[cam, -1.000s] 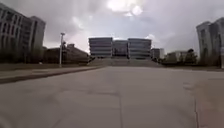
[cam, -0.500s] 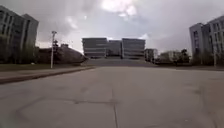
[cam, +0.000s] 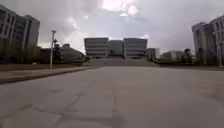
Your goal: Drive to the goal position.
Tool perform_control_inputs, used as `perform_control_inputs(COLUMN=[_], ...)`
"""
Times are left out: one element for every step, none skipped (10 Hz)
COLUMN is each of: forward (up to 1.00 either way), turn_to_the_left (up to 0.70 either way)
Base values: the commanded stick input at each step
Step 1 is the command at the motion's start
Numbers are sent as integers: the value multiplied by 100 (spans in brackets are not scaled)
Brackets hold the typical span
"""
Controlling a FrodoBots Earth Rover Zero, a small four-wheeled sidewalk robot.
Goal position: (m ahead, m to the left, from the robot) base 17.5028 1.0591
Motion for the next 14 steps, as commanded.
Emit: perform_control_inputs(forward=[100, 100, 100, 100, 100, 100, 100, 100, 100, 100, 100, 100, 100, 100], turn_to_the_left=[0, 0, 0, 0, -17, -33, -24, 0, 0, 0, 0, 0, -1, -11])
